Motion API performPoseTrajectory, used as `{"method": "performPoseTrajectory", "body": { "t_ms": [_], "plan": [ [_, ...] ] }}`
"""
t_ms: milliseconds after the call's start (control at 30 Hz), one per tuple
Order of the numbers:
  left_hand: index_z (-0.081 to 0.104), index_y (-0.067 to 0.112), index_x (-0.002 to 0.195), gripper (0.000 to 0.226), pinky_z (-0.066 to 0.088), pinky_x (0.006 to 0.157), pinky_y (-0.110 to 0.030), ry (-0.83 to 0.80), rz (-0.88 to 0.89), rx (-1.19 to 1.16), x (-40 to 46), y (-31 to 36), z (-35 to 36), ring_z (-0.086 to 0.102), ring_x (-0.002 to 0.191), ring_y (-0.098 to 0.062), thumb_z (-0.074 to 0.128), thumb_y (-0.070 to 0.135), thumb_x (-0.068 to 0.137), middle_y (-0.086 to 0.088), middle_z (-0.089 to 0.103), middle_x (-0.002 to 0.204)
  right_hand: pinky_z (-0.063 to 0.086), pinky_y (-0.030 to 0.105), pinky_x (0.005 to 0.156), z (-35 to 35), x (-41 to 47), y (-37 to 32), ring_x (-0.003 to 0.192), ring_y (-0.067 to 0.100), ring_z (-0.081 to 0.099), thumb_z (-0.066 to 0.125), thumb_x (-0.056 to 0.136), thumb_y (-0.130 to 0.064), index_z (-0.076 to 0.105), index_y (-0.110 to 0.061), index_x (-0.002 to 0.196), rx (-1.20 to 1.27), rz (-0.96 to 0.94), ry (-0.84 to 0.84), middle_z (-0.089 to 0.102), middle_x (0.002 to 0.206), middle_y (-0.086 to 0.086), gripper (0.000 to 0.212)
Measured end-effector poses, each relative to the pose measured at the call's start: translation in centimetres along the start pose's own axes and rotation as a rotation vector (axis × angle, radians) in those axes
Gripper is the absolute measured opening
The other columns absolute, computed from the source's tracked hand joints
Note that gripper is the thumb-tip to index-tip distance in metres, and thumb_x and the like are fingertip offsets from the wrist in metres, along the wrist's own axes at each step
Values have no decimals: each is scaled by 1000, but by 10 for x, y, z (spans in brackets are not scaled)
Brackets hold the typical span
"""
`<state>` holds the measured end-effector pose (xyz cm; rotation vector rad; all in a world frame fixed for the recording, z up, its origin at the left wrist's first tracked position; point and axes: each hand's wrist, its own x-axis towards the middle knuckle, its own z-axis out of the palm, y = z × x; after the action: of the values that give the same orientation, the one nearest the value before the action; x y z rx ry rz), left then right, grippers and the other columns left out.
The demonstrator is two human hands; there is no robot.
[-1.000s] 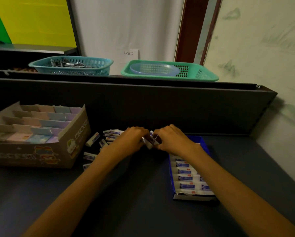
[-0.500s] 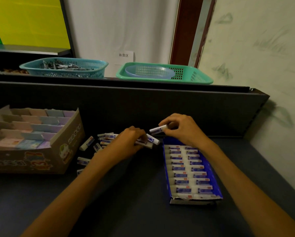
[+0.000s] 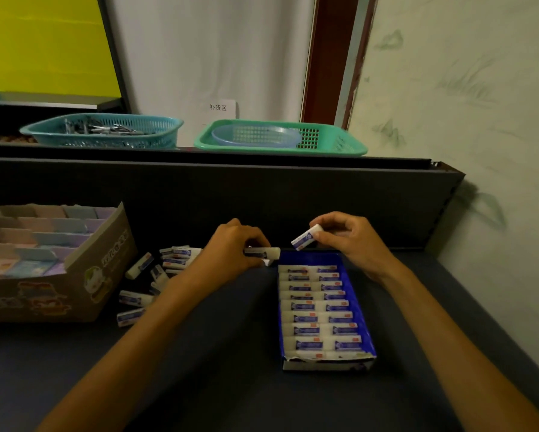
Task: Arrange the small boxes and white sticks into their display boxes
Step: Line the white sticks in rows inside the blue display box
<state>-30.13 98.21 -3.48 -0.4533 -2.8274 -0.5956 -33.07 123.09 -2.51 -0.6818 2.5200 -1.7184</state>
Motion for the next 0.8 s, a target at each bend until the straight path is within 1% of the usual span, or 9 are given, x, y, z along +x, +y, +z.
{"method": "performPoseTrajectory", "body": {
  "t_ms": [100,233,333,400,433,500,600,700,800],
  "plan": [
    [58,25,108,33,41,67,-11,21,-8,-175,-3,14,0,54,77,1,73,21,78,7,59,102,55,25,82,-5,-4,4,100,13,67,59,90,-13,62,-16,115,71,12,-5,65,111,1,25],
    [53,25,104,38,48,62,-14,45,-44,-314,-2,31,1,59,80,-1,76,18,74,10,57,94,55,23,80,-9,-7,9,99,13,67,61,88,-11,57,-16,123,131,18,13,65,113,4,35],
    [54,25,100,33,52,60,-13,49,-40,-441,1,39,4,65,77,-3,74,15,75,7,61,94,55,21,74,-11,-7,10,97,12,68,68,83,-10,56,-13,117,193,59,50,66,111,4,36],
    [58,24,98,27,52,61,-11,51,-34,-499,3,42,7,65,78,1,72,14,77,5,63,91,54,20,74,-12,-6,12,97,10,67,68,83,-9,59,-11,112,166,58,45,67,109,3,30],
    [59,25,97,26,53,63,-13,49,-36,-515,5,43,9,65,79,3,72,14,78,5,65,91,54,21,75,-12,-6,14,97,9,67,67,83,-9,61,-12,110,146,49,37,67,108,2,27],
    [61,28,98,25,57,71,-22,30,-41,-542,8,43,12,66,84,0,70,14,80,4,67,93,54,21,78,-12,-5,16,98,8,66,66,85,-10,64,-13,108,125,28,28,67,108,0,24],
    [62,26,105,24,58,79,-33,4,-40,-579,13,41,18,67,91,-5,67,17,83,3,69,98,54,21,78,-13,-4,19,103,5,64,64,87,-12,65,-18,111,118,10,17,66,111,-3,25],
    [63,27,107,24,57,80,-32,24,-26,-511,16,42,21,65,93,-5,65,20,85,5,66,102,55,23,80,-15,-3,22,106,6,62,63,88,-13,65,-20,113,110,-2,-7,66,114,-4,26],
    [62,32,107,23,55,73,-23,53,-2,-399,17,44,22,61,91,-5,65,24,85,8,62,102,55,26,80,-15,-3,21,106,7,63,61,90,-14,64,-24,114,106,-20,-18,66,113,-4,26]
  ]
}}
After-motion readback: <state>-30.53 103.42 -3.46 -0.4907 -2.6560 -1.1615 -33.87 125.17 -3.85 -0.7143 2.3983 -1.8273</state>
